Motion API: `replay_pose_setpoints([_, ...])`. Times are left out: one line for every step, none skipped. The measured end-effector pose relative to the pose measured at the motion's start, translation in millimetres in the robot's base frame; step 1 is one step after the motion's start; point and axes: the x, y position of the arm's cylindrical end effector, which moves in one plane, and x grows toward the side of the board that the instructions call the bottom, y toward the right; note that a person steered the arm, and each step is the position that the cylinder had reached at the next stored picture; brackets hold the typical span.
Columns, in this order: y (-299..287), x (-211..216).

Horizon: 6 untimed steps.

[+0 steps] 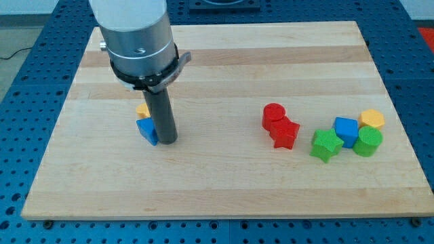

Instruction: Push the green circle into green star

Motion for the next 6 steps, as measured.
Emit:
replay_pose_setpoints([18, 38])
replay_pose_setpoints([55, 80])
replay_pose_setpoints([126, 86])
replay_pose_setpoints([173, 87])
replay_pose_setpoints([211, 94])
replay_pose_setpoints([259, 95])
